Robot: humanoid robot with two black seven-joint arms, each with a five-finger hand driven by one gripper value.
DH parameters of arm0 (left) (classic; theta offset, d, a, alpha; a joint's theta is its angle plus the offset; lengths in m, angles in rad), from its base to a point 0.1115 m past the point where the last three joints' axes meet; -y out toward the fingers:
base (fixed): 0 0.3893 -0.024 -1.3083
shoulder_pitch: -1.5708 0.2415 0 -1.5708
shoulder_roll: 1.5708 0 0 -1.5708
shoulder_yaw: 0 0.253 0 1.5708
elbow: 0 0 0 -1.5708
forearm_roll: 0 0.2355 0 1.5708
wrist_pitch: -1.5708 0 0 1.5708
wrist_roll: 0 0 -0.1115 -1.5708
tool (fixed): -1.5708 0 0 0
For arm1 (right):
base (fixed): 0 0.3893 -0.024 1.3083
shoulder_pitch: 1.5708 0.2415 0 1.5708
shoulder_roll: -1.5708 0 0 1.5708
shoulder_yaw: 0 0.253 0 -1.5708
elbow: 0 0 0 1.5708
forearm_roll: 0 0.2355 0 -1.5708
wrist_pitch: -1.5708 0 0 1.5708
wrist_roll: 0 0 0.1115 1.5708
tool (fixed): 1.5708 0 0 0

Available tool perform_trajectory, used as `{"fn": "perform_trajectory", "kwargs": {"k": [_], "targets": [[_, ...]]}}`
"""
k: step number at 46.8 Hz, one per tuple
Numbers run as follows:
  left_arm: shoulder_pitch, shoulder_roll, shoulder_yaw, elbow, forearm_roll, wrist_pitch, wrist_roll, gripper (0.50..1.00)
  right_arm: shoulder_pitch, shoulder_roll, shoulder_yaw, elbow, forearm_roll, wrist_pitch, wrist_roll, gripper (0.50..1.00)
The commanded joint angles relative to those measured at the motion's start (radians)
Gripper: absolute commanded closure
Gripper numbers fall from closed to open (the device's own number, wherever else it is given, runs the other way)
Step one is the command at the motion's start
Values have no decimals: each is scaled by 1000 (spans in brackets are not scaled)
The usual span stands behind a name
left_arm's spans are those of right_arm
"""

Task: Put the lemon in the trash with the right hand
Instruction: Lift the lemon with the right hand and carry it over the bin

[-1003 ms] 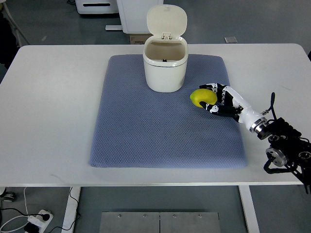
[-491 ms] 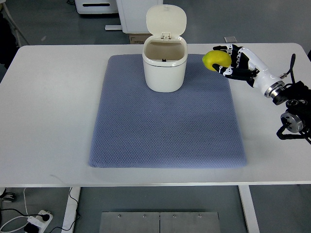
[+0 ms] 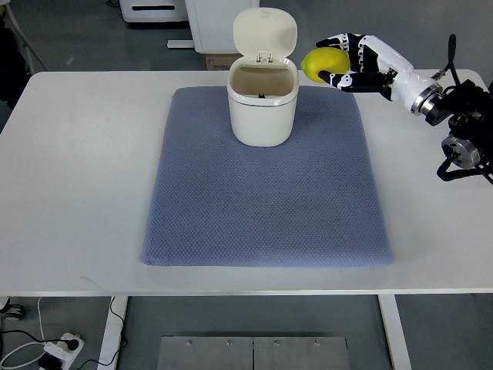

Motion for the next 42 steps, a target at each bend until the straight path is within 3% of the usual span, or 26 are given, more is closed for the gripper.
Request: {"fn": "perform_trajectory", "kwargs": {"k": [1, 28, 42], "targets": [[0, 0, 0, 0, 0, 0, 0, 500, 25, 0, -33, -1, 7, 0, -10, 1000], [0, 0, 0, 0, 0, 0, 0, 500, 123, 11, -120, -35, 10, 0, -82, 1000], [0, 0, 0, 0, 0, 0, 0, 500, 163, 83, -197, -50, 21, 0, -98, 1000]]}}
